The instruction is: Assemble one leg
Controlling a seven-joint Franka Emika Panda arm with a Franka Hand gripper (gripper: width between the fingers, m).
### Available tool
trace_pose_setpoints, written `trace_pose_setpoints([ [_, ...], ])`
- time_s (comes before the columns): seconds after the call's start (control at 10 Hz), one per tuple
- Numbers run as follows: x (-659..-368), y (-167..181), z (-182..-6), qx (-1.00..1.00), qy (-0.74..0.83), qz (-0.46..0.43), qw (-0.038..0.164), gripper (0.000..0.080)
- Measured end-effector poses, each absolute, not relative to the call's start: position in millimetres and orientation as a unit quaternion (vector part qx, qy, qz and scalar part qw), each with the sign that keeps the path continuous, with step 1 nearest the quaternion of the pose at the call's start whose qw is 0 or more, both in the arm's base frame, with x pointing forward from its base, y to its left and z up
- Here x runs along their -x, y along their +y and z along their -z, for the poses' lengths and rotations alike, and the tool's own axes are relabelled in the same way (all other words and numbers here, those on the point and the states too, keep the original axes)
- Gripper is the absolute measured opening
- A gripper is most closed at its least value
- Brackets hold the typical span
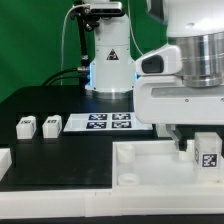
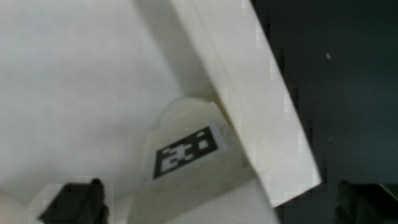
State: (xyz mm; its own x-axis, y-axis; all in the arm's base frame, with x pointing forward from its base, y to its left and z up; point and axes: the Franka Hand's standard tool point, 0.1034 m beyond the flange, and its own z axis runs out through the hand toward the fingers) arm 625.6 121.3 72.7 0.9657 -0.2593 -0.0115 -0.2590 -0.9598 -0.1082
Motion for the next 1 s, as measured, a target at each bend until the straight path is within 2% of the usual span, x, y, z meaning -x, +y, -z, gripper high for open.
trace_pose_setpoints([
  [0.1,-625.4,118.8,-71.2,0.992,0.117,0.001,0.054,0.0649],
  [0.2,-625.3,118.9,-71.1,0.991,0.119,0.001,0.054,0.0561],
  [0.3,-625.2,119.5,-71.0,0.989,0.137,0.0,0.054,0.0426],
  [0.4,-625.1,119.2,-70.8,0.99,0.133,0.0,0.054,0.0426],
  [0.5,-624.8,117.6,-70.3,0.986,0.157,-0.002,0.054,0.0294],
  [0.7,-624.9,117.1,-70.0,0.965,0.256,-0.008,0.056,0.0294],
  [1.0,-625.1,117.6,-68.7,0.852,0.517,-0.034,0.072,0.0294],
])
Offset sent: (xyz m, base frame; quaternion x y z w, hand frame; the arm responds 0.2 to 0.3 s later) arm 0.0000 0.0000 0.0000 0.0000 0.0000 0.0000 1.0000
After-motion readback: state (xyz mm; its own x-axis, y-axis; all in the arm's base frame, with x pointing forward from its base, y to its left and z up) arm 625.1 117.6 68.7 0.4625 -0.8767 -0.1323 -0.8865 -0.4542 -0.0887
